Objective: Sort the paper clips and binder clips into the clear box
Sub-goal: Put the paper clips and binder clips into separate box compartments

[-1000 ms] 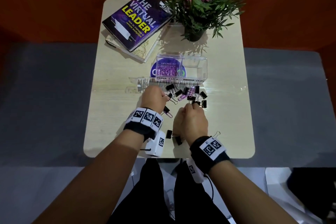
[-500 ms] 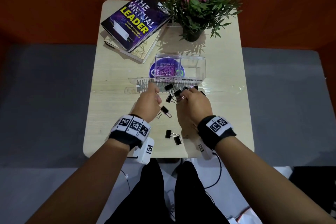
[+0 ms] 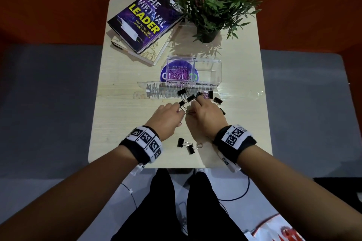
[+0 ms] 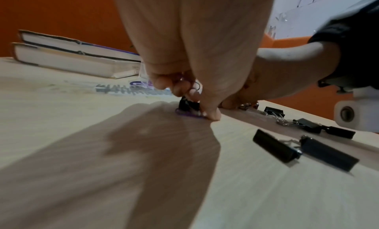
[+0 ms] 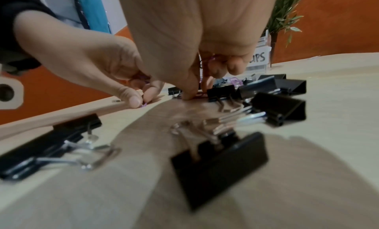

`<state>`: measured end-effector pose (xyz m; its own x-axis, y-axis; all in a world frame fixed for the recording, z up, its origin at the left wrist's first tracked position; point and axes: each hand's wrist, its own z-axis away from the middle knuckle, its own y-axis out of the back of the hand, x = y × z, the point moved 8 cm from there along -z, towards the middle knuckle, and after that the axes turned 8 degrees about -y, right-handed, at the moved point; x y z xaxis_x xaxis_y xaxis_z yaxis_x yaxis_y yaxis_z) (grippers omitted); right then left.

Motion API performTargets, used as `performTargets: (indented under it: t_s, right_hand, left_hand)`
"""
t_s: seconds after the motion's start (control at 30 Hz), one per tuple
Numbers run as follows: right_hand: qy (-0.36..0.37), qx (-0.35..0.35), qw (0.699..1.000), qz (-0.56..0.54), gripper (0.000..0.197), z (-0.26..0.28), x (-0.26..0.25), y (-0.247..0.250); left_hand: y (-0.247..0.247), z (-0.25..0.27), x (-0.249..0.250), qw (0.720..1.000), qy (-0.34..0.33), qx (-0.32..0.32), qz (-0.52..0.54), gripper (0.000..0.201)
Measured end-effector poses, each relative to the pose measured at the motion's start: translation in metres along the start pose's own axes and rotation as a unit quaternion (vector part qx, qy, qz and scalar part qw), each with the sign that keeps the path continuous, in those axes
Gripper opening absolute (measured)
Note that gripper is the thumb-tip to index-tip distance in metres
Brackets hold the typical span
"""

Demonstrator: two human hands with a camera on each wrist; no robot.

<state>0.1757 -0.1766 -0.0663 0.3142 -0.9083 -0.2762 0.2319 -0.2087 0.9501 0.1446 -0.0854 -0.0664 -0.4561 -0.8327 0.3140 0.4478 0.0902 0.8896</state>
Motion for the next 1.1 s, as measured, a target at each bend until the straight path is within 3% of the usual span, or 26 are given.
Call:
performTargets:
  t_s: [0.17, 0.3, 0.4, 0.43, 0.5, 0.57, 0.63, 0.67, 0.7, 0.73, 0.8, 0.87, 0.9, 0.97, 1.1]
  right_hand:
    - [0.0, 0.022, 0.998, -0.06, 0.015, 0.006, -0.002, -0.002]
    - [-0.028, 0.038, 0.997, -0.056, 0.018, 0.011, -0.003, -0.009]
    - [-0.111, 0.002, 0.971, -0.214, 0.013, 0.015, 0.012, -0.005]
    - [-0.14, -0.019, 0.939, -0.313, 0.012, 0.017, 0.021, -0.002]
    - [-0.198, -0.023, 0.841, -0.504, 0.02, 0.018, 0.041, 0.006]
    - [-0.255, -0.029, 0.698, -0.669, 0.03, 0.019, 0.059, 0.007]
    - [-0.291, -0.04, 0.528, -0.797, 0.02, 0.019, 0.064, 0.012]
    - [-0.307, -0.045, 0.474, -0.824, 0.016, 0.02, 0.067, 0.015]
    - [-0.328, -0.053, 0.46, -0.823, 0.019, 0.019, 0.07, 0.017]
    - [-0.352, -0.057, 0.493, -0.794, 0.024, 0.017, 0.075, 0.018]
    - [-0.366, -0.055, 0.632, -0.681, 0.028, 0.011, 0.078, 0.025]
    - [-0.315, -0.058, 0.75, -0.579, 0.026, 0.002, 0.058, 0.035]
    - [-0.283, -0.068, 0.784, -0.548, 0.028, -0.001, 0.041, 0.037]
    - [-0.223, -0.099, 0.817, -0.522, 0.026, -0.001, 0.006, 0.036]
    - [-0.208, -0.081, 0.811, -0.541, 0.017, 0.001, -0.019, 0.031]
  left_hand:
    - [0.003, 0.002, 0.001, 1.0, -0.006, 0.009, -0.002, 0.012]
    - [0.02, 0.01, -0.017, 0.978, 0.07, 0.088, 0.175, 0.009]
    - [0.033, 0.014, -0.035, 0.941, 0.102, 0.176, 0.27, 0.012]
    - [0.036, 0.015, -0.039, 0.93, 0.112, 0.195, 0.292, 0.011]
    - [0.038, 0.015, -0.049, 0.901, 0.138, 0.228, 0.343, 0.011]
    - [0.037, 0.015, -0.058, 0.857, 0.162, 0.266, 0.411, 0.018]
    - [0.032, 0.016, -0.064, 0.806, 0.19, 0.277, 0.487, 0.029]
    - [0.029, 0.017, -0.066, 0.773, 0.207, 0.274, 0.533, 0.03]
    - [0.025, 0.017, -0.066, 0.731, 0.225, 0.269, 0.585, 0.029]
    - [0.022, 0.018, -0.064, 0.683, 0.242, 0.262, 0.638, 0.027]
    - [0.019, 0.019, -0.058, 0.589, 0.255, 0.254, 0.724, 0.024]
    - [0.019, 0.018, -0.053, 0.541, 0.245, 0.259, 0.762, 0.022]
    - [0.018, 0.017, -0.051, 0.53, 0.24, 0.264, 0.77, 0.022]
    - [0.018, 0.016, -0.045, 0.518, 0.232, 0.274, 0.777, 0.024]
    - [0.021, 0.015, -0.038, 0.511, 0.22, 0.305, 0.773, 0.027]
